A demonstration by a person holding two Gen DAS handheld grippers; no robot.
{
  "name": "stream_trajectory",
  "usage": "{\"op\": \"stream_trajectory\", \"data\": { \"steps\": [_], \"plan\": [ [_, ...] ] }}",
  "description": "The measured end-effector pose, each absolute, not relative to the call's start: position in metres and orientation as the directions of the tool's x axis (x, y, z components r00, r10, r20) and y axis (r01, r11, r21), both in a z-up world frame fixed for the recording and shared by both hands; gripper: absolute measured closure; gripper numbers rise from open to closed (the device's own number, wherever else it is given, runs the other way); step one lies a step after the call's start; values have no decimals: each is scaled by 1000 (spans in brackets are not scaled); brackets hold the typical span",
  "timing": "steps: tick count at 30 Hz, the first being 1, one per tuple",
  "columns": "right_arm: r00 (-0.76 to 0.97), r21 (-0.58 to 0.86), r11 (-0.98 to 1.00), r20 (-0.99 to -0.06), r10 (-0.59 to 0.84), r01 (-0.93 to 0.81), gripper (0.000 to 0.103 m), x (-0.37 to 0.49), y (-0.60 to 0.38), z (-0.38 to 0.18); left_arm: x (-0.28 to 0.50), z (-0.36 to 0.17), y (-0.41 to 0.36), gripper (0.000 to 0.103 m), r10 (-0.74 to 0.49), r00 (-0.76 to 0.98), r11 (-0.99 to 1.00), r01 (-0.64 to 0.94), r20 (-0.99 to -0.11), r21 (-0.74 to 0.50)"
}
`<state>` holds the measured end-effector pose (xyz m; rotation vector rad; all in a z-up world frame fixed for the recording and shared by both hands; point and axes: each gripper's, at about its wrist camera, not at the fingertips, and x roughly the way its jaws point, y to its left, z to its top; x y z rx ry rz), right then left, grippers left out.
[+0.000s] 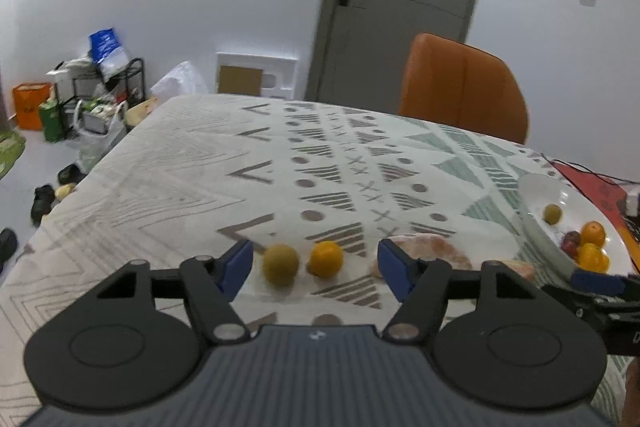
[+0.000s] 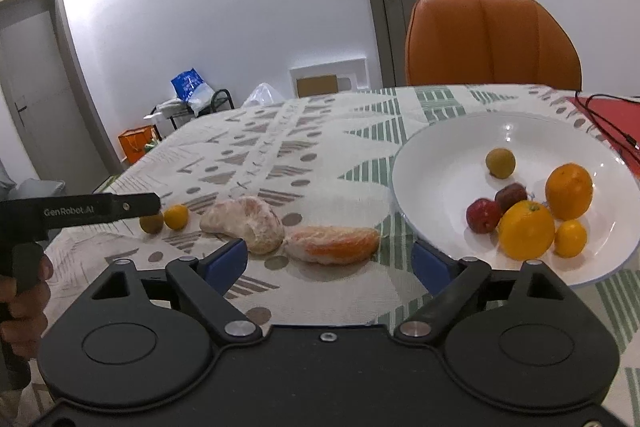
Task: Organize fruits
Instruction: 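Withdraw both open tools from the bowl back toward the loose fruit, then grasp a green-yellow fruit with the left tool while the right tool grasps a peeled orange segment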
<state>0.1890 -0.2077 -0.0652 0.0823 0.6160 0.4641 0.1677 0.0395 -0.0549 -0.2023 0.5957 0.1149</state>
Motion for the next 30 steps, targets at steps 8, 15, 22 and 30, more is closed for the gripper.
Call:
{"op": "stream_trajectory", "data": {
  "steps": [8,15,22,30],
  "plan": [
    [718,205,905,-554,421,-372,20,199,-199,-72,174,-67,48,49,41,802,966,-184,-596,-181],
    [732,172,911,-548,405,-375,22,205,-184,-74,178,-71,53,53,30,804,966,-177,-594,-191],
    [738,134,924,-566,369,-359,26,207,-172,-77,181,-76,58,61,14,801,962,-175,-598,-211],
    [751,120,939,-572,331,-323,26,205,-169,-79,182,-79,61,80,-6,806,960,-161,-592,-228]
  ]
}}
